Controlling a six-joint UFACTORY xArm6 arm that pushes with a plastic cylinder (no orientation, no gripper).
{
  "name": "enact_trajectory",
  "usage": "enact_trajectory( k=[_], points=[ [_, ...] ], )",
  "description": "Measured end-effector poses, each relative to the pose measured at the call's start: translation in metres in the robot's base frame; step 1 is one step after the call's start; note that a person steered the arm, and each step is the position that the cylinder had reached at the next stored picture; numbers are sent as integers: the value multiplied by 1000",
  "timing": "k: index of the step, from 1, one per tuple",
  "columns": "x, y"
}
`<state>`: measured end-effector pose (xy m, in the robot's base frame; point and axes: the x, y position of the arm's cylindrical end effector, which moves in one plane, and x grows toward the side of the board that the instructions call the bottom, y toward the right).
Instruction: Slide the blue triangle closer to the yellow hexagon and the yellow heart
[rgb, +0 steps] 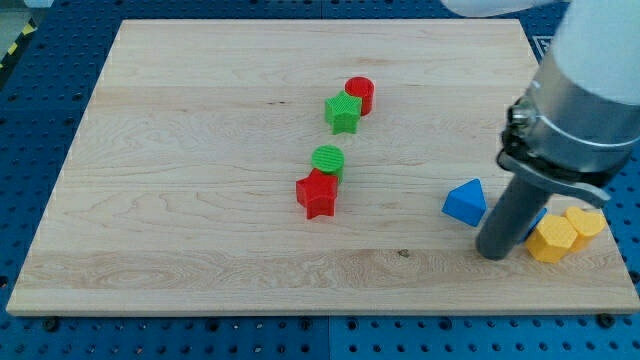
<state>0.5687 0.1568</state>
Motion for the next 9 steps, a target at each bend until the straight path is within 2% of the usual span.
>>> enact_trajectory(
  k=[1, 2, 4, 5, 6, 7, 9],
  points=[
    [-15, -28],
    [-46, -23],
    [-58, 10],
    [-59, -32],
    [-85, -60],
    [-128, -51],
    [-115, 30]
  ],
)
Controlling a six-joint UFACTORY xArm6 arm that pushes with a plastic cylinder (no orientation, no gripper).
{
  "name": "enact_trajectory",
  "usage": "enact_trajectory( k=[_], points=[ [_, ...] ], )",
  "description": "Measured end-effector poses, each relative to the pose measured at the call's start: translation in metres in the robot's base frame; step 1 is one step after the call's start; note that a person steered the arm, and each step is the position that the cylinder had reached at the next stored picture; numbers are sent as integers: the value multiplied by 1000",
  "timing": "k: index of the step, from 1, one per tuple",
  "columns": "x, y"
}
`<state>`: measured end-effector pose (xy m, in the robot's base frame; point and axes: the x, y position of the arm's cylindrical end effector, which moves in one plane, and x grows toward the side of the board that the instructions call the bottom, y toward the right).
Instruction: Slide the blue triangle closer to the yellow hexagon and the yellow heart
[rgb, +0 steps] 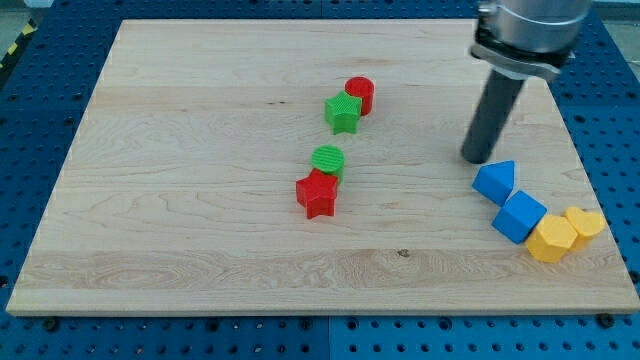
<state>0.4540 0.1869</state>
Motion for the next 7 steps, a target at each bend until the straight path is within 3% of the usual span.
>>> enact_trajectory(
  k=[3, 5, 7],
  points=[
    [23, 36],
    [69, 39],
    [38, 45]
  ],
)
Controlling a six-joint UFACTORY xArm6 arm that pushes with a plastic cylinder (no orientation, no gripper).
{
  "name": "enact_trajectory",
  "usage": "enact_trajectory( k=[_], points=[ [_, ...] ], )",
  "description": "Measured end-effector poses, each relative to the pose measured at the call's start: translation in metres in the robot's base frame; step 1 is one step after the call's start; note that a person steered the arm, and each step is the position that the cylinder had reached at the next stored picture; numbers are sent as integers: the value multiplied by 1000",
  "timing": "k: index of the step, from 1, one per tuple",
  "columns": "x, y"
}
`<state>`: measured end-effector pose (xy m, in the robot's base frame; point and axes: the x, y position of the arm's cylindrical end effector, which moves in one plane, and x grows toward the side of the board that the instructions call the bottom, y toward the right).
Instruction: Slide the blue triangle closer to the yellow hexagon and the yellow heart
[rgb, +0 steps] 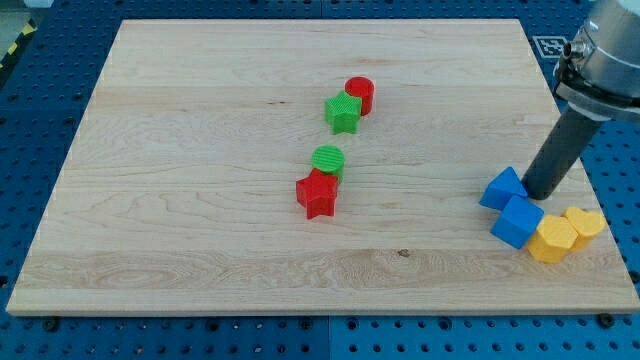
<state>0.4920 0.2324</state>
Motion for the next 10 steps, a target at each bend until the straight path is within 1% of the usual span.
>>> enact_trajectory(
  k=[1, 3, 4, 6, 7, 8, 10],
  points=[
    [-18, 0],
    [-23, -44],
    [-24, -46],
    [-24, -100],
    [-23, -99],
    [-6, -85],
    [5, -40]
  ],
)
